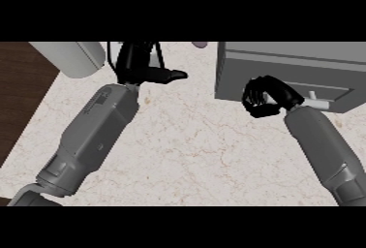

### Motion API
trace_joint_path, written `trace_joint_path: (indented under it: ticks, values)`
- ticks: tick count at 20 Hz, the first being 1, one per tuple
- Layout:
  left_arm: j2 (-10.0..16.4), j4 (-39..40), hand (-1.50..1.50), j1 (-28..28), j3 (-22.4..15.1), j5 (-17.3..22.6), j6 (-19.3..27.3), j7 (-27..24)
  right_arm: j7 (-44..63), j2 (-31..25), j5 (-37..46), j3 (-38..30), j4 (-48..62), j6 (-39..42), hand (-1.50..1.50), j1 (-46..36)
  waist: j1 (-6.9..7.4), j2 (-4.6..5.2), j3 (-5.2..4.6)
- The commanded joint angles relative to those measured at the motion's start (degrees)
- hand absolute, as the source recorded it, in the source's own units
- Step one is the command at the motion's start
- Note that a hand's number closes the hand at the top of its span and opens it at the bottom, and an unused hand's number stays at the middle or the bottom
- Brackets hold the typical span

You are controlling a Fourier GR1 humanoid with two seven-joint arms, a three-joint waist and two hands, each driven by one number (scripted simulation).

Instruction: Pick up the cup, place it into the drawer and close the drawer

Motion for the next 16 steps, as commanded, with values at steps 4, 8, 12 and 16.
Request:
trace_joint_path:
  ticks: [4, 8, 12, 16]
  values:
    - [2.71, -2.81, -1.5, 2.61, -0.16, 0.08, -2.77, 0.54, -0.39, -4.92, -2.63, -7.16, 7.94, -2.27, 1.5, -9.74, 2.26, 1.04, -0.07]
    - [2.31, -4.11, -1.5, 5.06, -0.97, 0.19, -3.63, 1.17, 0.97, -5.51, -4.29, -8.5, 8.03, -0.78, 1.5, -10.95, 3.56, 0.82, -0.12]
    - [4.32, -5.19, -1.5, 5.17, -0.94, 0.11, -5.46, 1.37, 0.57, -7.3, -5.74, -9.51, 6.85, 0.9, 1.5, -10.76, 4.18, 1.07, -0.13]
    - [3.39, -5.45, -1.5, 5.14, -0.98, 0.6, -5.77, 1.97, 1.19, -8.66, -6.86, -9.81, 5.09, 3.82, 1.5, -11.94, 4.17, 1.31, -0.24]
